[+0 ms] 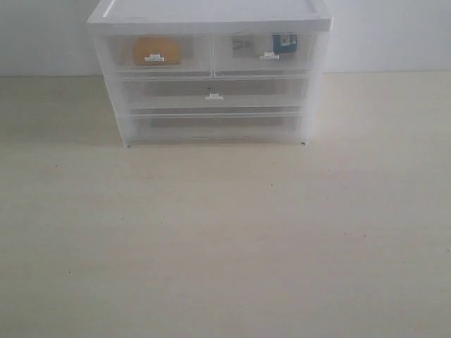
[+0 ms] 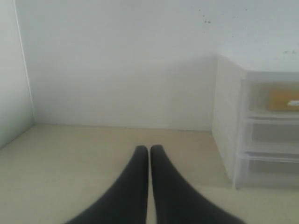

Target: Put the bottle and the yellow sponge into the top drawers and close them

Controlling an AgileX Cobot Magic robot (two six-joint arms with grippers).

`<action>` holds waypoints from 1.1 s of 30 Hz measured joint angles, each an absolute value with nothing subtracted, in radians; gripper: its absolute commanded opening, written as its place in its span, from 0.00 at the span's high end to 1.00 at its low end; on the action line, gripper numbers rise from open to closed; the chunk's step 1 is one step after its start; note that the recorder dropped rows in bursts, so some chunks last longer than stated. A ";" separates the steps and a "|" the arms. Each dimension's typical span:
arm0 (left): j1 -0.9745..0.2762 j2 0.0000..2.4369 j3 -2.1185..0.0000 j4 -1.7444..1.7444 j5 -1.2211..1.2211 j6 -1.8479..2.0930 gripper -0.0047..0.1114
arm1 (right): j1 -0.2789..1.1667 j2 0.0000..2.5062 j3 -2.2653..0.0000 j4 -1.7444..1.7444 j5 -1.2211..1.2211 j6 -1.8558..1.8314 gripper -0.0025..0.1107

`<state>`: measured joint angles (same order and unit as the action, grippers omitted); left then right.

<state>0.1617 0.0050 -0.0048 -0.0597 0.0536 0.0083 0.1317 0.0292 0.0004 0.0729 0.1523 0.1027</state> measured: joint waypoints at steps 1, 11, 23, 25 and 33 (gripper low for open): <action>0.172 0.003 -0.004 -0.045 0.067 -0.006 0.93 | 0.132 0.029 0.000 0.073 0.152 0.103 0.98; 0.197 0.003 -0.003 0.000 0.153 -0.026 0.93 | 0.132 0.029 0.000 0.073 0.152 0.103 0.98; 0.197 0.003 -0.003 0.000 0.158 -0.026 0.93 | 0.132 0.029 0.000 0.073 0.152 0.103 0.98; 0.197 0.003 -0.003 0.000 0.158 -0.026 0.93 | 0.132 0.029 0.000 0.073 0.152 0.103 0.98; 0.197 0.003 -0.003 0.000 0.158 -0.026 0.93 | 0.132 0.029 0.000 0.073 0.152 0.103 0.98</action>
<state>0.1968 0.0030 -0.0025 0.0000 0.1576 -0.0255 0.1317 0.0292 0.0004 0.0729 0.1523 0.1027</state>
